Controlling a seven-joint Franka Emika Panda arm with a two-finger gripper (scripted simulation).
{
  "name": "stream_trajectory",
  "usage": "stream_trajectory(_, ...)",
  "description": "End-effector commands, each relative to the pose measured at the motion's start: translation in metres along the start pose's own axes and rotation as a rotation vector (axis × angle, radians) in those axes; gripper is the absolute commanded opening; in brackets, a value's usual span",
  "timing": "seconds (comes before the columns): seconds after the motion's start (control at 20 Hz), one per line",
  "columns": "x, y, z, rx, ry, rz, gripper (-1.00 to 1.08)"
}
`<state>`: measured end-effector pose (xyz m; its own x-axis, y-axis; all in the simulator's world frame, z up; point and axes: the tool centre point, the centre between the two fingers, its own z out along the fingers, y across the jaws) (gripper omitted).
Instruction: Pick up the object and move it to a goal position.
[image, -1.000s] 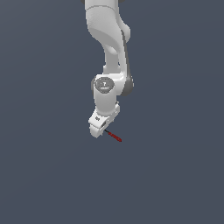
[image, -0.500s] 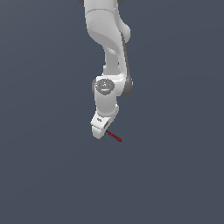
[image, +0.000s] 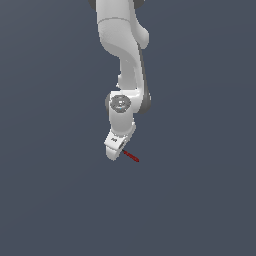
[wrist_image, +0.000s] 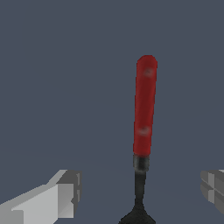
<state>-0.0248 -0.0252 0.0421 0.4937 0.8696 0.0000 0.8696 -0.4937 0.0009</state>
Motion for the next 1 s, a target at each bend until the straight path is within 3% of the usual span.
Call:
stream_trajectory(0.0, 0.0, -0.001, 0.013, 0.001, 0.0, -0.002, 1.0)
stream_trajectory(0.4, 0.0, 0.0, 0.032, 0.001, 0.0, -0.003, 1.0)
stream_trajectory(0.45, 0.0, 0.0, 0.032, 0.001, 0.0, -0.003, -1.0)
stream_trajectory(0.95, 0.0, 0.002, 0.03, -0.003, 0.001, -0.002, -1.0)
